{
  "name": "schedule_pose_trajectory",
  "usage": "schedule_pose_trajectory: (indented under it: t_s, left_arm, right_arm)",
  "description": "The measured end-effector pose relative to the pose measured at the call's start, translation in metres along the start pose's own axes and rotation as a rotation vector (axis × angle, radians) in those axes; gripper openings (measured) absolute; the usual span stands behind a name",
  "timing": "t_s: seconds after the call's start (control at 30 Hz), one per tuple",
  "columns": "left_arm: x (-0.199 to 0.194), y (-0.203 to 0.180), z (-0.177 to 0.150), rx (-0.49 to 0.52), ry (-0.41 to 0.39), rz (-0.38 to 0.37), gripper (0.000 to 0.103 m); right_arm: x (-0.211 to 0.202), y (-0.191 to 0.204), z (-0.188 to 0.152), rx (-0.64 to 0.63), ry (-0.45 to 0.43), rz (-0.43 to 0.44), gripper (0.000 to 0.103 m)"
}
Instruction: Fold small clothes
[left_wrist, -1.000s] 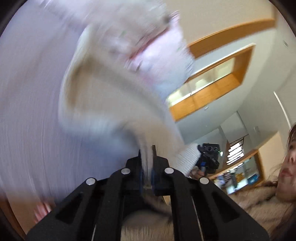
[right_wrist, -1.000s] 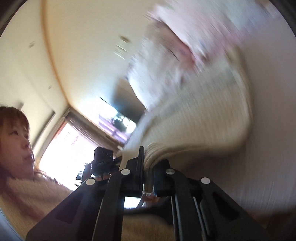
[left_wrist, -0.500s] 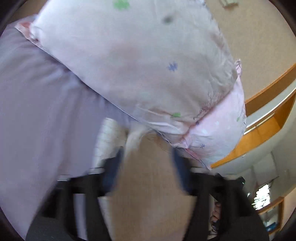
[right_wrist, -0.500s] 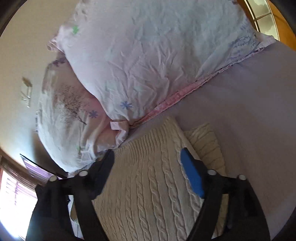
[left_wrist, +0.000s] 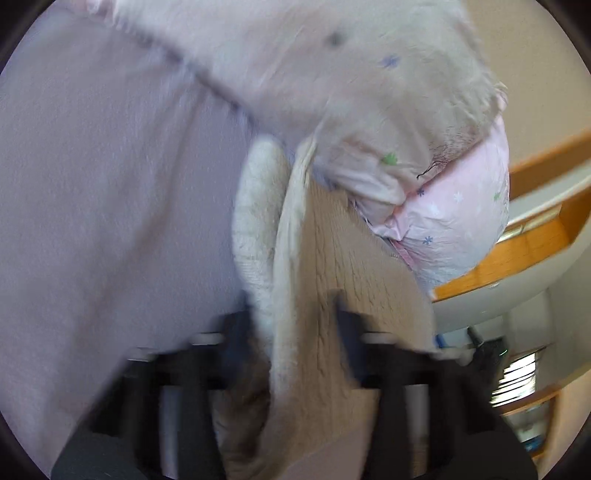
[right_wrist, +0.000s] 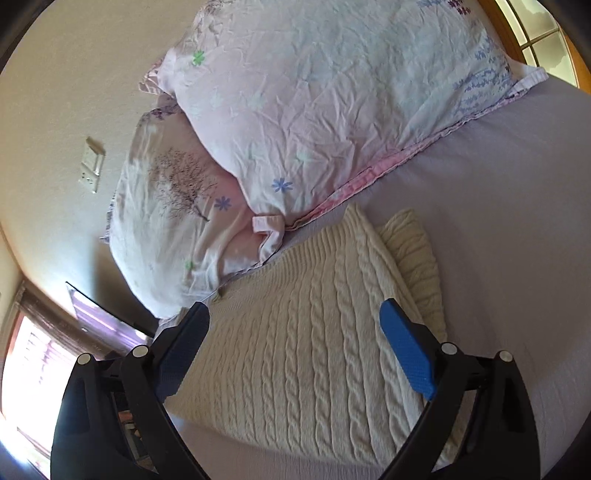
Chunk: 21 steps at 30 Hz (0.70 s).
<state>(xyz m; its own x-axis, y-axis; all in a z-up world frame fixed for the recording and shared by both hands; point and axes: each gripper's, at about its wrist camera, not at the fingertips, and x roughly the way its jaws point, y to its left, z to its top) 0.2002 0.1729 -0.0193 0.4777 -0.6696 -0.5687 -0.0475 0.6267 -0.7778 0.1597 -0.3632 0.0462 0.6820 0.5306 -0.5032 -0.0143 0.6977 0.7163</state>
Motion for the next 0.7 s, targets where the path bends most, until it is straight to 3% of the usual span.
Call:
schedule_pose_trajectory:
  t_s: [0.07, 0.13, 0.2, 0.3, 0.4, 0.43, 0.47, 0.53, 0.57, 0.63, 0.67, 0.7]
  left_arm:
    - [-0.001, -0.005, 0.0, -0.039, -0.035, -0.041, 0.016]
    - [-0.005, -0.035, 0.001, -0.031, -0.062, -0.196, 0.014]
    - [0.001, -0.078, 0.002, 0.032, -0.064, -0.293, 0.014]
    - [0.04, -0.16, -0.008, 0.138, 0.002, -0.485, 0.014]
    - [0.122, -0.229, -0.037, 0.164, 0.144, -0.61, 0.02]
    - [0.151, -0.242, -0.047, 0.151, 0.223, -0.624, 0.034]
    - [0.184, -0.254, -0.057, 0.144, 0.335, -0.614, 0.038]
    - [0.203, -0.256, -0.067, 0.134, 0.408, -0.602, 0.039]
    - [0.195, -0.251, -0.066, 0.167, 0.383, -0.59, 0.042]
    - [0.168, -0.235, -0.056, 0.228, 0.265, -0.528, 0.072]
    - [0.147, -0.221, -0.046, 0.25, 0.168, -0.45, 0.076]
    - [0.136, -0.209, -0.039, 0.259, 0.121, -0.388, 0.079]
  right_arm:
    - [-0.01, -0.002, -0.001, -0.004, -0.01, 0.008, 0.095]
    - [-0.024, -0.003, 0.0, -0.015, -0.037, 0.015, 0.095]
    - [-0.041, -0.004, 0.001, -0.03, -0.076, 0.006, 0.095]
    - [-0.064, -0.002, 0.0, -0.062, -0.157, -0.021, 0.095]
    - [-0.075, -0.007, 0.001, -0.057, -0.206, -0.058, 0.095]
    - [-0.077, -0.013, 0.003, -0.035, -0.202, -0.073, 0.095]
    - [-0.078, -0.017, 0.004, -0.018, -0.191, -0.081, 0.095]
    - [-0.082, -0.027, 0.007, 0.006, -0.161, -0.081, 0.095]
    - [-0.084, -0.032, 0.01, 0.009, -0.146, -0.074, 0.096]
    - [-0.079, -0.041, 0.018, 0.031, -0.105, -0.056, 0.101]
    - [-0.071, -0.048, 0.023, 0.057, -0.067, -0.044, 0.102]
    - [-0.056, -0.056, 0.028, 0.095, -0.001, -0.025, 0.102]
